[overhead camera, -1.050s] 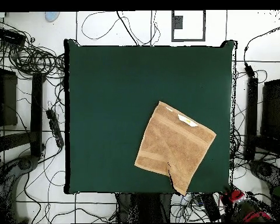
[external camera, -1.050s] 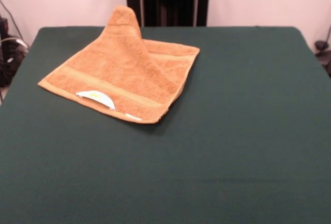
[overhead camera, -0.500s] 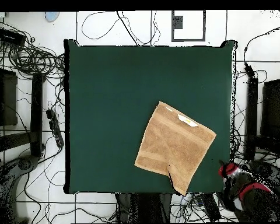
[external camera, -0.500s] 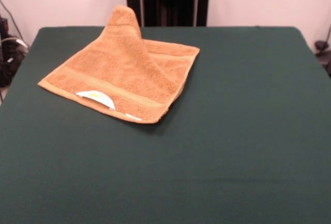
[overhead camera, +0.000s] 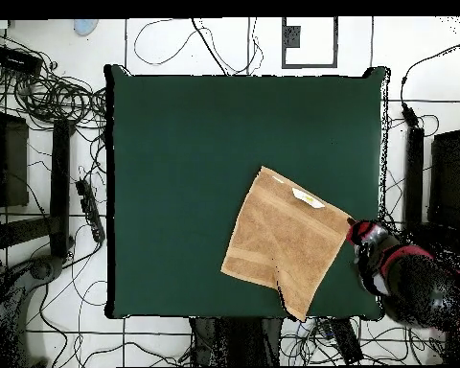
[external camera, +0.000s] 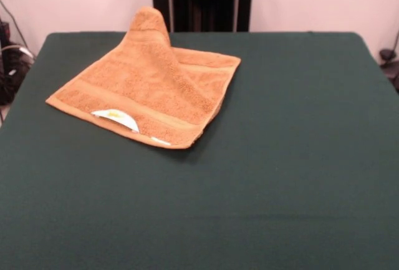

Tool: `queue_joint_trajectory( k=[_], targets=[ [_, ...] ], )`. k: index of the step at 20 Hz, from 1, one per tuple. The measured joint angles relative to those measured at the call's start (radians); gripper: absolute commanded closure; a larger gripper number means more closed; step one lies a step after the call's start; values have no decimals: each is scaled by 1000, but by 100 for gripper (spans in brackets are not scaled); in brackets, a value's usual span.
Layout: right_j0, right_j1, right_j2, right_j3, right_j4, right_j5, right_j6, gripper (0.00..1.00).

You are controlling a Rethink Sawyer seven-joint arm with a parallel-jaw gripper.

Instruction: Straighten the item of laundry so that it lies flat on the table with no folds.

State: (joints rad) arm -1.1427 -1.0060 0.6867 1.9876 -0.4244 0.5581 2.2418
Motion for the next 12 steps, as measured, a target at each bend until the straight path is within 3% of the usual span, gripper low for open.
queue_joint_trajectory(
  k=[12],
  targets=[
    [151, 134, 0, -286, 2, 133, 0, 0]
  ],
)
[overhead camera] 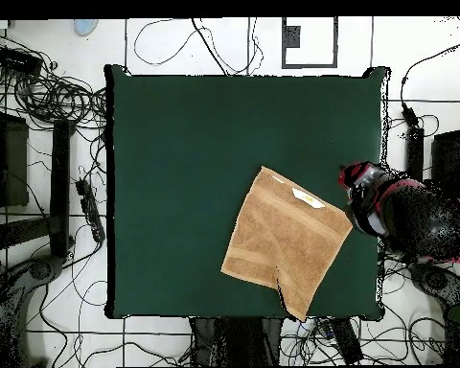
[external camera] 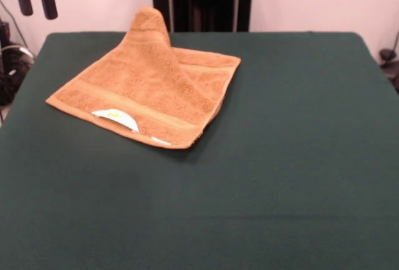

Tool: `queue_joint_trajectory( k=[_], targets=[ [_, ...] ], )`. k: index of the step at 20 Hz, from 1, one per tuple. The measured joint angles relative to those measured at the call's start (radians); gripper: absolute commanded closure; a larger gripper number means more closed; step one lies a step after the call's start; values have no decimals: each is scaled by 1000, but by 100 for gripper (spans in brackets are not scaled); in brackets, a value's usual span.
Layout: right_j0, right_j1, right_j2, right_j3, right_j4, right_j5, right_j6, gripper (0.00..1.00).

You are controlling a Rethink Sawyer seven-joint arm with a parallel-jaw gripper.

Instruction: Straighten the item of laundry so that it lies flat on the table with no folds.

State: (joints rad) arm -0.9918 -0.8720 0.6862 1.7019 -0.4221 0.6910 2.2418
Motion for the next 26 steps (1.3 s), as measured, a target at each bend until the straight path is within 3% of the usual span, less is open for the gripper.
queue_joint_trajectory(
  k=[14, 21, 26],
  targets=[
    [107, 130, -1, -85, -37, 3, 0, 0],
    [226, 209, -40, -96, -93, -64, 0, 0],
    [357, 263, -118, -97, -122, -181, 0, 0]
  ],
)
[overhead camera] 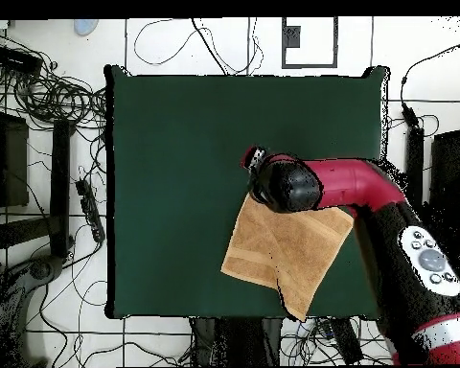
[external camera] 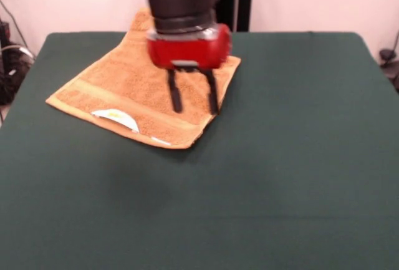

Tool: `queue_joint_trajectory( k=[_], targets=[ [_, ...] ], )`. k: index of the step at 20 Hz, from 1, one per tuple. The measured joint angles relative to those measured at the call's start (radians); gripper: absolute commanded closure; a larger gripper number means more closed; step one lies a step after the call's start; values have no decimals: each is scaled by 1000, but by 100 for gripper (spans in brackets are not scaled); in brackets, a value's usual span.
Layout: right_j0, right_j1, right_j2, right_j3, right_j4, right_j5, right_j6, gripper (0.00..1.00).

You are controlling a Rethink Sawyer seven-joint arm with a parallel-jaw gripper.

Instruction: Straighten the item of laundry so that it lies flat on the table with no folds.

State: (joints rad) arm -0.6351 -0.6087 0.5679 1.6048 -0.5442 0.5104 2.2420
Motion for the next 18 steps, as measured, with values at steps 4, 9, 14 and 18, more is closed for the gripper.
queue_joint_trajectory(
  k=[4, 9, 14, 18],
  targets=[
    [46, 35, -35, -3, 0, -48, 0, 0],
    [77, 85, -88, -17, 1, -77, 0, 0],
    [87, 121, -150, -31, 3, -79, 0, 0],
    [87, 131, -182, -36, 8, -79, 0, 0]
  ],
)
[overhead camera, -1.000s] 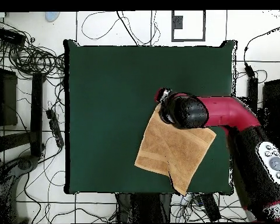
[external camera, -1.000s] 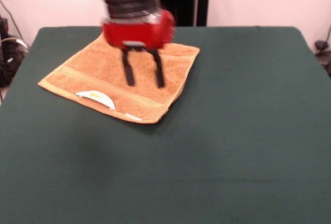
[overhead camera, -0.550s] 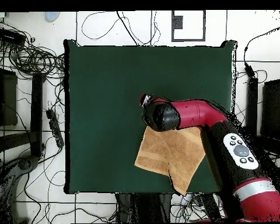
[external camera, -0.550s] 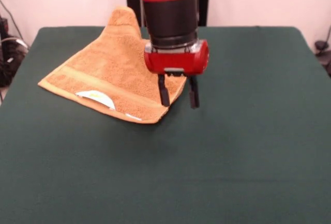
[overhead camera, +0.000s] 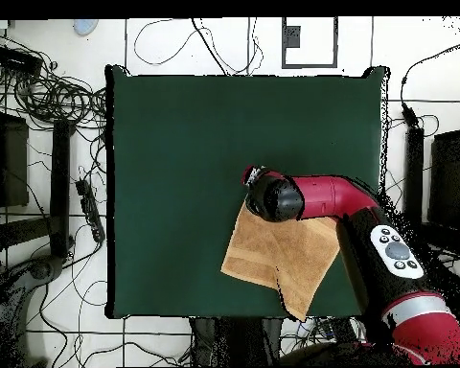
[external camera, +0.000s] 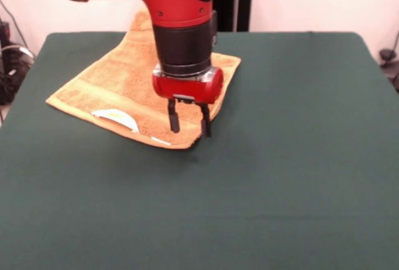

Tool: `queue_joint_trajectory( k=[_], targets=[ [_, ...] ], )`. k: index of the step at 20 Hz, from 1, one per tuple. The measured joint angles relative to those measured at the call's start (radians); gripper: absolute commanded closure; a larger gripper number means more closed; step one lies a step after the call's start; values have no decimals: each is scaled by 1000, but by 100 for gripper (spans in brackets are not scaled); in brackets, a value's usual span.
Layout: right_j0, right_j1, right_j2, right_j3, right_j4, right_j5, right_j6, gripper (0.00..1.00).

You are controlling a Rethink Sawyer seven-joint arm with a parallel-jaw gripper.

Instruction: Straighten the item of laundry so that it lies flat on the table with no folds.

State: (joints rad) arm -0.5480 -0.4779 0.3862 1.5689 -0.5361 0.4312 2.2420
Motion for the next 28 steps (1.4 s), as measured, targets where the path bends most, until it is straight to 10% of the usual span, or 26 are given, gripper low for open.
queue_joint_trajectory(
  k=[28],
  targets=[
    [9, 5, -69, -20, 46, -83, 0, 0]
  ],
)
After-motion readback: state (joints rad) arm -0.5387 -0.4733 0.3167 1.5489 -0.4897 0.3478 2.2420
